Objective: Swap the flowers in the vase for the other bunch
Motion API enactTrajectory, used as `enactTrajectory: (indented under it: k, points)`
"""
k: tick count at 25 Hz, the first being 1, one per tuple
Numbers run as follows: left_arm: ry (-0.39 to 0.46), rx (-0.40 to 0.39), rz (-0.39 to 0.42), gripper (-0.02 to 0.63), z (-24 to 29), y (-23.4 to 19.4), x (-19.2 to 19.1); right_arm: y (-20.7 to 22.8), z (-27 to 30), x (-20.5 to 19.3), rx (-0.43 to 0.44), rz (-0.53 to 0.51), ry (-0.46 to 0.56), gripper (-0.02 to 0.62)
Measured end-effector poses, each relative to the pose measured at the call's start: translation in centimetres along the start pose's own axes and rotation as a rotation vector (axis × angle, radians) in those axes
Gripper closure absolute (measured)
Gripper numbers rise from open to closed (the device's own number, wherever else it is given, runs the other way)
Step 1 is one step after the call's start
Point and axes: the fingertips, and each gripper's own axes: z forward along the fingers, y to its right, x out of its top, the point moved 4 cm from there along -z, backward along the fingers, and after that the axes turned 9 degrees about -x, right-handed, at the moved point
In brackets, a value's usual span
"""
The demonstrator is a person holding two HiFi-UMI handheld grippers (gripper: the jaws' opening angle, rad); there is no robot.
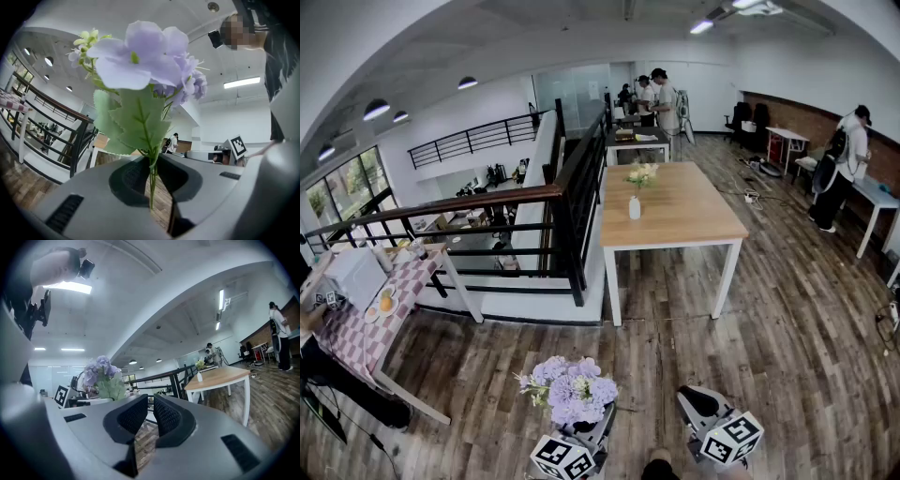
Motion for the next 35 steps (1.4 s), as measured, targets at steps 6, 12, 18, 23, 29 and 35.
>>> enactTrajectory:
  k: [6,12,18,23,29,35]
  points:
    - [-0.002,-0.003,-0.012,0.548,2.6,-3.2,0.1,2.7,4.0,-0.4,-0.004,0.020,-0.016,0.538]
    - [0.012,-0.001,-0.009,0.548,7.3,-6.2,1.2,5.9,8.1,1.0,0.014,0.017,-0.020,0.538]
    - [0.010,0.000,-0.011,0.548,11.6,-9.4,2.1,9.0,12.1,2.1,0.023,0.017,-0.022,0.538]
    - [0.019,0.008,-0.008,0.548,15.1,-11.6,2.8,12.5,14.8,3.2,0.006,0.027,-0.024,0.538]
    - [0.037,0.027,-0.006,0.548,19.1,-14.3,3.5,15.6,18.6,5.0,0.037,0.007,-0.012,0.538]
    - [0.050,0.033,-0.011,0.548,21.3,-15.4,3.2,17.6,20.7,5.3,0.060,0.007,-0.017,0.538]
